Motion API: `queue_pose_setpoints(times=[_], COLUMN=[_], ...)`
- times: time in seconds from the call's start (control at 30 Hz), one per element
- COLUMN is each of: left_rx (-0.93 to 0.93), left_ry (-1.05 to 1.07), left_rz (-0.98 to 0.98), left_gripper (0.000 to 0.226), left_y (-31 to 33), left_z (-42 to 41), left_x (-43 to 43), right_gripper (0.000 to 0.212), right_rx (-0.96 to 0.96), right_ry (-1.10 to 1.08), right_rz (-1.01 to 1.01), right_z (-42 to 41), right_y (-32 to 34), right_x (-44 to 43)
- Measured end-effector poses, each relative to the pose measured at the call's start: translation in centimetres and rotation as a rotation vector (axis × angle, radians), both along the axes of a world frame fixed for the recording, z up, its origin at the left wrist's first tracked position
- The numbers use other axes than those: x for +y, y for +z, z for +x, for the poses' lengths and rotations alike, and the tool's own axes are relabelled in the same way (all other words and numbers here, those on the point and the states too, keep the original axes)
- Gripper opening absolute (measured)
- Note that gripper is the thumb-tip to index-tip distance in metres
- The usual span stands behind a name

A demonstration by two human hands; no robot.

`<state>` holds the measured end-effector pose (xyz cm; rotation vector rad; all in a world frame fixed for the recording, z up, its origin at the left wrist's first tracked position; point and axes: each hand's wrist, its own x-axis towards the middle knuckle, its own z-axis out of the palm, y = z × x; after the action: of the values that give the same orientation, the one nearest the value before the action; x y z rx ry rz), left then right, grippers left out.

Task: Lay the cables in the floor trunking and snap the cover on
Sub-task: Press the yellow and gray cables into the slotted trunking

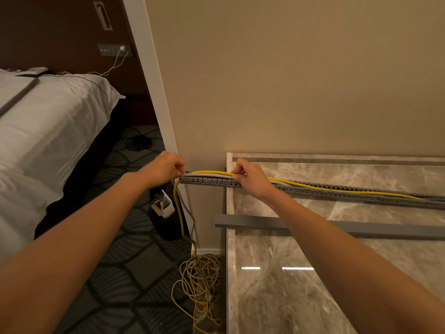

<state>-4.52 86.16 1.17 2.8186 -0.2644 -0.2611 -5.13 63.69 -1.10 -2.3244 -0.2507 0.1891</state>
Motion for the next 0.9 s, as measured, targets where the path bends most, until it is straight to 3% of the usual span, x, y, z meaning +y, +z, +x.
queue_pose_setpoints(times=[0.27,0.5,0.63,0.9], left_rx=[-0.213,-0.427,-0.438,-0.454], left_ry=[-0.21,-0.386,-0.435,-0.379], left_rz=[0.296,0.585,0.723,0.738], left_gripper=[0.02,0.043,0.031,0.032], left_y=[0.1,-2.0,-2.5,-2.3], left_z=[-1.5,-3.1,-3.3,-3.6], left_x=[-4.3,-4.3,-4.8,-5.4], right_gripper=[0.009,0.025,0.025,0.035], right_rx=[-0.106,-0.227,-0.259,-0.373], right_ry=[-0.008,0.129,0.142,0.196], right_rz=[0.022,-0.104,-0.133,-0.286], right_z=[-0.1,-0.8,-1.1,-1.5], right_y=[-0.8,-1.3,-1.6,-2.3], right_x=[-0.6,-2.2,-2.1,-2.5])
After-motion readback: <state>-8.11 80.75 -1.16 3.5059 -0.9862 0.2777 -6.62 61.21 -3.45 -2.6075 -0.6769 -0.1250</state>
